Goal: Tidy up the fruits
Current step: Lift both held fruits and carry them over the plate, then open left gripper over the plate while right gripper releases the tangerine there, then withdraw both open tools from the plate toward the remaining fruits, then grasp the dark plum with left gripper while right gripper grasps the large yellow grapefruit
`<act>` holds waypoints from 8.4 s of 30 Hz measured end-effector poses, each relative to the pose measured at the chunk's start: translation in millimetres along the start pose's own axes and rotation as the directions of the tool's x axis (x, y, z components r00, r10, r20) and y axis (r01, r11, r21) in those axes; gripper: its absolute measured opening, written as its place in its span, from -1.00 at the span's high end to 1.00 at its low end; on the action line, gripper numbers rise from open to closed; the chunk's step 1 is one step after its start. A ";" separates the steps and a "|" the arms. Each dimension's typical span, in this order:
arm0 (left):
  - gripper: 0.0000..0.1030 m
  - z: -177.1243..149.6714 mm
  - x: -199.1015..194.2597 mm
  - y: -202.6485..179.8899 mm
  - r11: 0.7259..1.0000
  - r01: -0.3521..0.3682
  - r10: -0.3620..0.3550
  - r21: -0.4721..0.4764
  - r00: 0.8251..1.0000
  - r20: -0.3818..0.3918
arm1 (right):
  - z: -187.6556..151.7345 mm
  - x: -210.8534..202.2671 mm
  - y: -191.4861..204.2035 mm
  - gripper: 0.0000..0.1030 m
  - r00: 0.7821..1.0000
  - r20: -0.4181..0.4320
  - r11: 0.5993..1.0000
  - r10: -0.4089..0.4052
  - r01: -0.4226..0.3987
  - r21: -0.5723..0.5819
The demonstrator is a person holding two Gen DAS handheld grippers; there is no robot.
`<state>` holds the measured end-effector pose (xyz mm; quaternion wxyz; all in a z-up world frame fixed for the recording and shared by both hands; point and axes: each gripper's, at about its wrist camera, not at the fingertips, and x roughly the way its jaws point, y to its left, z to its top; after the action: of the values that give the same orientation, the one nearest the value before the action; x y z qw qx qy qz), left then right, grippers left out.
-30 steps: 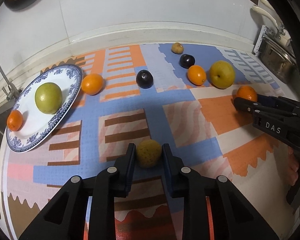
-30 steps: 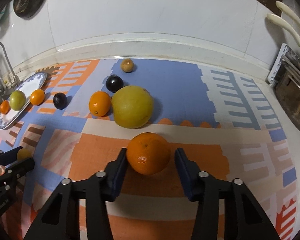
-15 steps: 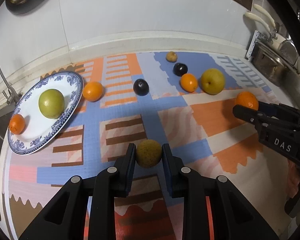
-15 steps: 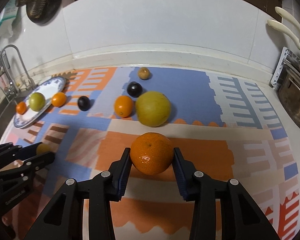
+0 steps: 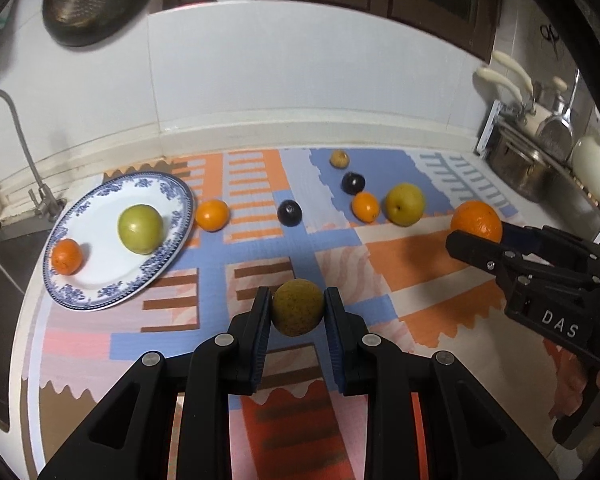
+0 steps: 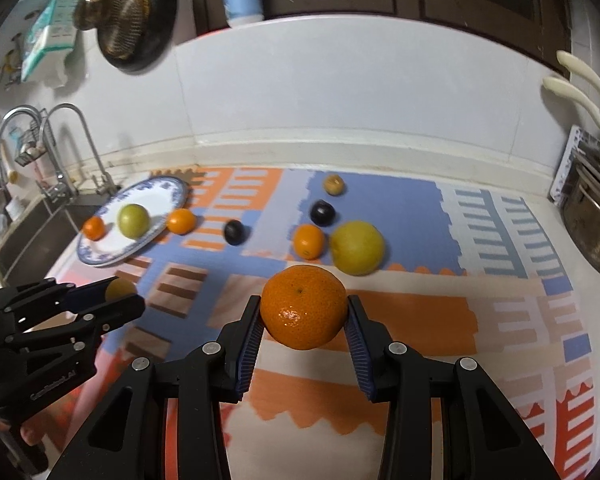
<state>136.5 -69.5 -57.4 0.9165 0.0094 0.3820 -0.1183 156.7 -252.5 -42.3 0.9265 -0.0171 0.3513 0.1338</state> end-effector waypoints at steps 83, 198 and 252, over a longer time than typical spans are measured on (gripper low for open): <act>0.49 87.8 77.2 251.2 0.992 -0.113 0.107 -0.047 0.988 -0.107 | 151.0 205.7 199.1 0.19 0.932 -0.240 0.947 0.272 -0.303 -0.106; -0.38 53.9 133.8 -1.1 0.952 0.051 -0.022 0.301 0.995 -0.098 | 21.4 108.8 -52.5 -0.34 0.972 -0.164 0.980 -0.168 0.184 0.082; 0.50 67.7 29.2 29.2 0.970 0.133 -0.139 0.202 0.990 0.017 | 45.1 25.3 11.6 0.08 0.999 0.023 0.995 -0.037 0.035 0.090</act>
<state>210.2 -54.6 -32.1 0.9065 0.0738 0.3535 -0.2188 201.0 -229.7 -24.2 0.9328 0.0197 0.3451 0.1016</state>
